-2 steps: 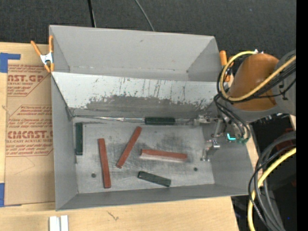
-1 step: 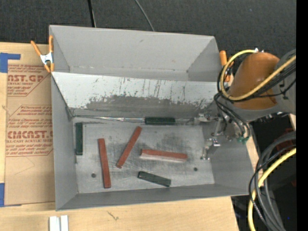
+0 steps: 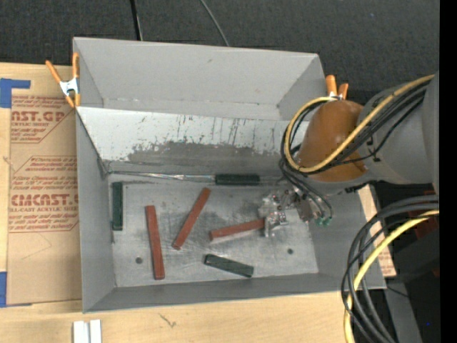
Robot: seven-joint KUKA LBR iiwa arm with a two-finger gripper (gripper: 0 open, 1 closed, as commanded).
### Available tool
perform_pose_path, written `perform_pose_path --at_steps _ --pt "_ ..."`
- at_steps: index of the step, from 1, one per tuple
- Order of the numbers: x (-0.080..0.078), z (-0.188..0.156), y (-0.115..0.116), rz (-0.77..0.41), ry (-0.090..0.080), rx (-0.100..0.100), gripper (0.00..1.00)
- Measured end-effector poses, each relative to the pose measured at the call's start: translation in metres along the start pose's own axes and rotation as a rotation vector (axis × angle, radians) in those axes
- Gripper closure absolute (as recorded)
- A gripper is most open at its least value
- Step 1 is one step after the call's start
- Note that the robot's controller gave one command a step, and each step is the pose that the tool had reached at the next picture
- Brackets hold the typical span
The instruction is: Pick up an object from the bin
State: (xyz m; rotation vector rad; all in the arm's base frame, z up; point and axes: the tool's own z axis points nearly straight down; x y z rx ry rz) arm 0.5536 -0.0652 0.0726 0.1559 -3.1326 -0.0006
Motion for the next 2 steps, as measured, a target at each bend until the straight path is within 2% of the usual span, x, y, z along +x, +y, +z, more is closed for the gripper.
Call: perform_pose_path --at_steps 1,2 --pt "0.000 0.000 0.000 0.000 0.000 0.000 1.00" --pt "0.001 -0.201 0.020 -0.033 -0.015 0.003 1.00"
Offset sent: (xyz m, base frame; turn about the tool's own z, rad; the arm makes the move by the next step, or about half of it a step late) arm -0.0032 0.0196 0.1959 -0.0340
